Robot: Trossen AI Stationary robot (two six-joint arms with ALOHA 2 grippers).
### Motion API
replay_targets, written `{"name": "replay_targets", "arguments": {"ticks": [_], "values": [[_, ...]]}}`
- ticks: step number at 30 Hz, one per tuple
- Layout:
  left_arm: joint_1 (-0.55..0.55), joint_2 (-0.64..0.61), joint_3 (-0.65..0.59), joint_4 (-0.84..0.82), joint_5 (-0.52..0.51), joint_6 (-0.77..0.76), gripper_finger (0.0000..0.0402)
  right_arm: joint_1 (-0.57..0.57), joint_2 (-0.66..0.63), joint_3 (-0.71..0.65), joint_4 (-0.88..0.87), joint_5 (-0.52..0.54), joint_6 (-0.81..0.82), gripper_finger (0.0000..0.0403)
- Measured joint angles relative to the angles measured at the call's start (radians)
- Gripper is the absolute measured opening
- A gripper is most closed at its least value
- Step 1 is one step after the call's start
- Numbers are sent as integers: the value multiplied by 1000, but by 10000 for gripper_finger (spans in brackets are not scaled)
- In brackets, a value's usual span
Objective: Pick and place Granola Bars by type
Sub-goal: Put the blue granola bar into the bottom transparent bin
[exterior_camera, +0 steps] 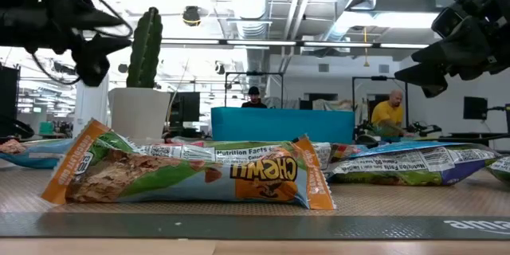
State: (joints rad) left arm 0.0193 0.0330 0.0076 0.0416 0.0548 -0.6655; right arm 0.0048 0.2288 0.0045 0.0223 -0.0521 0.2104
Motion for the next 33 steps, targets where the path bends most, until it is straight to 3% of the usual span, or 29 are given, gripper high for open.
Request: {"name": "replay_targets", "arguments": {"ticks": [2,5,17,21,28,33], "values": [[0,0,5,-5,25,-147,150,0,0,0,0,0,0,235],[0,0,8,-20,7,-251,150,0,0,0,0,0,0,235],[0,42,23,-61,-118,-277,150,0,0,0,0,0,0,235],[0,165,95,-175,-147,-267,150,0,0,0,0,0,0,235],[0,454,329,-366,-225,-117,150,0,0,0,0,0,0,235],[0,680,516,-624,-227,-55,150,0,0,0,0,0,0,235]]}}
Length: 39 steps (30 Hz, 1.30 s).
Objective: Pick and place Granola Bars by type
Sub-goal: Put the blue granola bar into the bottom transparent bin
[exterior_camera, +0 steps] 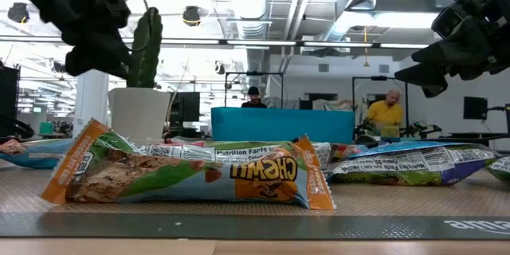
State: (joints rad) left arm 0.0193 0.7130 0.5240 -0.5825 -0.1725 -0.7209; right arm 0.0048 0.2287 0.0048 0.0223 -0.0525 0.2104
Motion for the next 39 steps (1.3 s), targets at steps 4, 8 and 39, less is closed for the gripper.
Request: {"name": "replay_targets", "arguments": {"ticks": [4,8,39], "values": [[0,192,133,-247,-24,-42,145,0,0,0,0,0,0,235],[17,344,202,-370,-24,-75,133,0,0,0,0,0,0,235],[303,585,217,-376,142,-218,238,0,0,0,0,0,0,235]]}}
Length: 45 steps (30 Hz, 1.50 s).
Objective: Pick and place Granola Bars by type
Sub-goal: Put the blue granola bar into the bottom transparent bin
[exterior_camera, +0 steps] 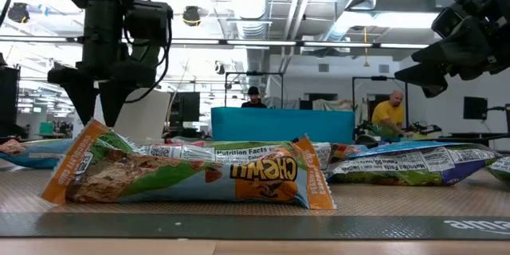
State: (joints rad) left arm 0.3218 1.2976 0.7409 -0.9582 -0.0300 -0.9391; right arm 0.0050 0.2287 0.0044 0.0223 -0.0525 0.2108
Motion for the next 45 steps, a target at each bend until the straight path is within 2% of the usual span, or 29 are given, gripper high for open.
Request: {"name": "replay_targets", "arguments": {"ticks": [8,13,21,26,30,39,45], "values": [[66,30,-12,5,38,-178,238,0,0,0,0,0,0,235],[79,120,-13,68,95,-191,238,0,0,0,-1,0,0,235],[78,221,-12,126,86,-191,238,0,0,0,0,0,0,235],[77,236,-7,138,86,-190,236,0,0,0,0,0,0,235],[77,238,-2,138,85,-184,212,0,0,0,0,0,0,235],[76,239,-1,146,82,-140,123,0,0,0,0,0,0,235],[76,239,-1,146,82,-130,94,0,0,0,0,0,0,235]]}}
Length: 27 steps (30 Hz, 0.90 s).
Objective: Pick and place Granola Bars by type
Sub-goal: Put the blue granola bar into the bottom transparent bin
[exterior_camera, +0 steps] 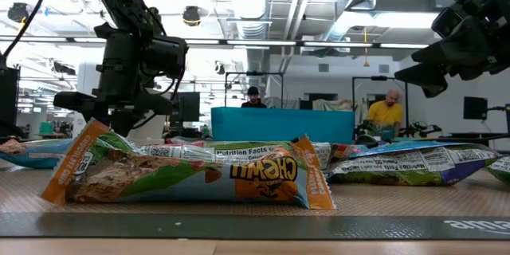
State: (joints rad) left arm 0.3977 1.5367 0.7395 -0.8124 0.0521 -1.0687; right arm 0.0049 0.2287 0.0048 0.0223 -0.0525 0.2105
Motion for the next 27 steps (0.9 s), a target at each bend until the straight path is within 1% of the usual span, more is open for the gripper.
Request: {"name": "replay_targets", "arguments": {"ticks": [7,11,13,18,22,27], "values": [[-7,-8,-2,16,-25,16,89,0,0,0,0,0,0,235],[-21,-45,-6,18,-109,12,88,0,0,0,0,0,0,235],[-31,-80,-6,23,-121,12,88,0,0,0,0,0,0,235],[-64,-195,-5,38,-139,11,88,0,0,0,0,0,0,235],[-100,-319,-4,88,-158,32,88,0,0,0,0,0,0,235],[-154,-487,-4,186,-263,99,88,0,0,0,0,0,0,235]]}}
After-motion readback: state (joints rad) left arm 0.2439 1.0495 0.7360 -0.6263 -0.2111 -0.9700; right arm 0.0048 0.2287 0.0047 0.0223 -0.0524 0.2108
